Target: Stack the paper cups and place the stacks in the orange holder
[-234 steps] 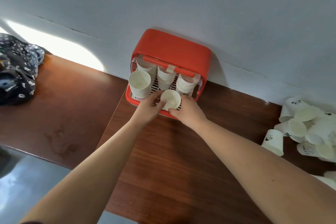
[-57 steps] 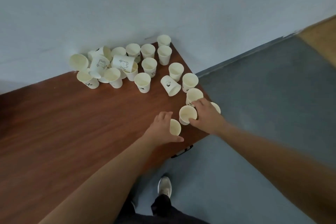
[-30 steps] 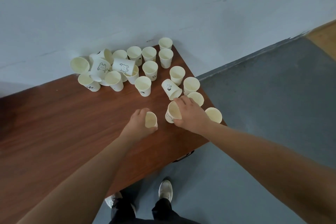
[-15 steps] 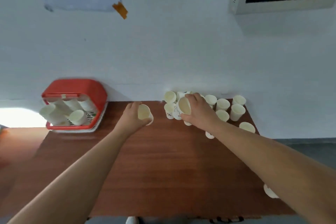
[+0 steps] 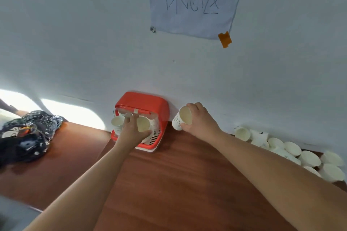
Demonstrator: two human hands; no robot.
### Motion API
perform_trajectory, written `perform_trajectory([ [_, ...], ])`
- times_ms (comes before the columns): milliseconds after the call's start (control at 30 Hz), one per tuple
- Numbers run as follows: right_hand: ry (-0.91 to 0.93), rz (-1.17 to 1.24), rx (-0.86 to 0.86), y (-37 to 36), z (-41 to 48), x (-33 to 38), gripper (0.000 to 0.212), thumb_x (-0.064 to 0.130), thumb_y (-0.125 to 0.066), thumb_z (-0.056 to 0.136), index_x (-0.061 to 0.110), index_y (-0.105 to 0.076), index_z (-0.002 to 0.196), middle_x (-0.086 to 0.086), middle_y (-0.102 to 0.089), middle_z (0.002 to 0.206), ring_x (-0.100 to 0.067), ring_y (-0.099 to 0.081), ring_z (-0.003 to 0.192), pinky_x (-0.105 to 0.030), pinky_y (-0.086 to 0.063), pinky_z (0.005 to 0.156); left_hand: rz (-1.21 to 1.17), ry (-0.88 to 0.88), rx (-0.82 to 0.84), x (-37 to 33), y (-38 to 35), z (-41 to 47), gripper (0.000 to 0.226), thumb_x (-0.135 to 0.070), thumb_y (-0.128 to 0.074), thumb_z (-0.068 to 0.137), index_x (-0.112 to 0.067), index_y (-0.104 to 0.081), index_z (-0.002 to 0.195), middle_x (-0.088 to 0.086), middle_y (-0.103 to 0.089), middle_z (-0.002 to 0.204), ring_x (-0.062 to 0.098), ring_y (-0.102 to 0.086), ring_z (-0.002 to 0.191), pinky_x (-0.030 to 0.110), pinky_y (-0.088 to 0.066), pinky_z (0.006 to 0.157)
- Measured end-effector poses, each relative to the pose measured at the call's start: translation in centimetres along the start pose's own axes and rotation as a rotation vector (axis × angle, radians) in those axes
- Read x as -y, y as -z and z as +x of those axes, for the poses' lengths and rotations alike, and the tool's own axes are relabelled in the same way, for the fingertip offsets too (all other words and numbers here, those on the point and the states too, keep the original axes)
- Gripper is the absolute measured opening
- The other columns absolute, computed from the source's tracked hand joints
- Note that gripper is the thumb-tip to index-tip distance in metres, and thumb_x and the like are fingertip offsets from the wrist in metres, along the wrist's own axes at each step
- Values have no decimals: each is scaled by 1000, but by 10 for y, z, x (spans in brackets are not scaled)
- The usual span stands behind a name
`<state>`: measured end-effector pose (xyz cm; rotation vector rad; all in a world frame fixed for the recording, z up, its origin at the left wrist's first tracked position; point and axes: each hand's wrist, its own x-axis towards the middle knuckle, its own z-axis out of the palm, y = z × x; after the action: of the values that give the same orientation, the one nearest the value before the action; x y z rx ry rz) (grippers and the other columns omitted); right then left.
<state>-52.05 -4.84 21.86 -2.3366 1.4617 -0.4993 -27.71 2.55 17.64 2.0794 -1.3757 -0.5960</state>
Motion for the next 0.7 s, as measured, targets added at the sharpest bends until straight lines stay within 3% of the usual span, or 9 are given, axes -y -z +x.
perform_trajectory([
  [100,-20,-3,41,-32,29,16,68,33,-73,77,14,-43,136,-6,-45,131,-27,-48,120,-39,-45,96,-30,17,36,32,3,31,87,-27,-83,77,-14,-34,147,10,-40,140,28,-47,125,33,-39,96],
  [167,-19,-22,70,-54,44,23,69,34,-74,76,14,-44,135,-7,-46,129,-27,-50,117,-39,-46,95,-27,18,69,51,0,48,88,-29,-82,77,-15,-32,147,8,-42,134,28,-49,121,33,-39,93],
  [333,-19,-34,113,-96,69,32,74,35,-75,77,14,-42,140,-7,-45,134,-27,-48,122,-37,-42,101,-41,12,132,86,-14,79,86,-32,-83,76,-15,-35,146,11,-42,139,31,-48,126,47,-43,105],
  [700,-38,-35,73,-139,80,35,72,30,-76,77,12,-43,139,-8,-47,129,-27,-48,121,-32,-38,101,72,-87,218,127,-60,121,83,-30,-81,78,-14,-41,148,7,-45,146,29,-47,131,43,-43,104],
])
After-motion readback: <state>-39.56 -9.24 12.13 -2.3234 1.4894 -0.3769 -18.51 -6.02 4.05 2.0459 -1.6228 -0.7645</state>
